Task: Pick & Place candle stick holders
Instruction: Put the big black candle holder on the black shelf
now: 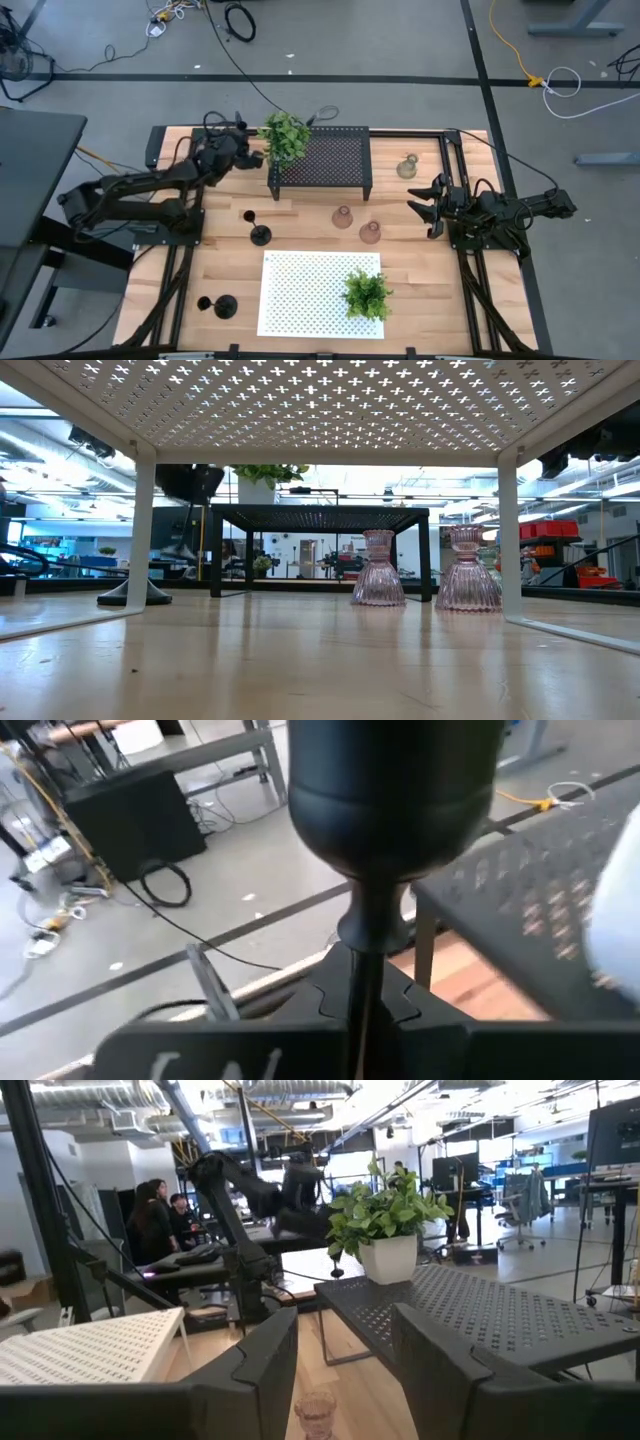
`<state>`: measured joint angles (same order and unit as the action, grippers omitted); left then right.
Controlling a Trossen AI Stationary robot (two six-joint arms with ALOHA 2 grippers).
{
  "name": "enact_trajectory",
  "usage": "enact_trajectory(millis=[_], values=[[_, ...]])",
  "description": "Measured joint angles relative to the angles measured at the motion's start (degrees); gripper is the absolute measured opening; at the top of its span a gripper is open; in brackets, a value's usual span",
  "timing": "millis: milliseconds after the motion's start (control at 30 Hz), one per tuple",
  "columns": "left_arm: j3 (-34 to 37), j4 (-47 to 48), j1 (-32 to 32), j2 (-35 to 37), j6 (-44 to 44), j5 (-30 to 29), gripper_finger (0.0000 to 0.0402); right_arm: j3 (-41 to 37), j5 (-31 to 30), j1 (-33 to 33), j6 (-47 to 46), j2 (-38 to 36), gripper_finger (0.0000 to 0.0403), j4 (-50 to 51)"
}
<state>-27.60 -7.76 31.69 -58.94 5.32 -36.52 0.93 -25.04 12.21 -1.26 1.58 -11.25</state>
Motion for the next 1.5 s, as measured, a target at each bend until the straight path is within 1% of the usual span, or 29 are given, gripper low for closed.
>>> enact_trajectory(millis=[100,167,267,367,467,633,833,1000,1200,1300,1400,1500], values=[[-5.2,8.7,-2.6,3.0,-0.1,-5.3,0.0002,0.0,0.0,0.0,0.0,0.0,0.0162,0.0],[-8.5,13.3,-3.8,5.5,-0.1,-7.4,0.0002,0.0,0.0,0.0,0.0,0.0,0.0162,0.0],[-13.1,20.7,-5.1,9.1,0.4,-7.7,0.0002,0.0,0.0,0.0,0.0,0.0,0.0162,0.1],[-17.2,27.3,-6.6,12.3,3.1,-7.5,0.0002,0.0,0.0,0.0,-0.1,0.0,0.0162,0.2],[-20.0,28.8,-8.9,14.7,3.4,-3.1,0.0002,0.0,0.0,0.0,-0.2,0.0,0.0162,0.2],[-23.6,28.7,-14.4,15.6,4.6,6.1,0.0002,0.0,0.0,0.0,-0.5,0.0,0.0162,0.2],[-26.1,26.0,-21.6,13.5,4.5,11.1,0.0002,0.0,0.0,0.0,-1.3,0.0,0.0162,0.1],[-27.6,22.8,-26.2,10.5,4.5,17.2,0.0002,0.0,0.6,0.0,-2.5,0.0,0.0162,-2.8],[-27.6,12.4,-29.7,4.4,1.5,21.6,0.0002,0.0,0.5,-0.1,-3.4,0.1,0.0162,-5.2],[-27.6,9.7,-29.8,0.7,1.4,22.9,0.0002,1.1,0.5,-0.1,-4.3,1.7,0.0162,-7.4],[-27.6,8.0,-29.8,-2.1,0.9,22.9,0.0002,4.8,0.4,-0.1,-3.9,5.4,0.0162,-6.1],[-27.6,5.6,-29.8,-4.3,0.8,22.9,0.0002,9.8,-1.0,-0.1,-2.5,11.9,0.0162,-3.6]])
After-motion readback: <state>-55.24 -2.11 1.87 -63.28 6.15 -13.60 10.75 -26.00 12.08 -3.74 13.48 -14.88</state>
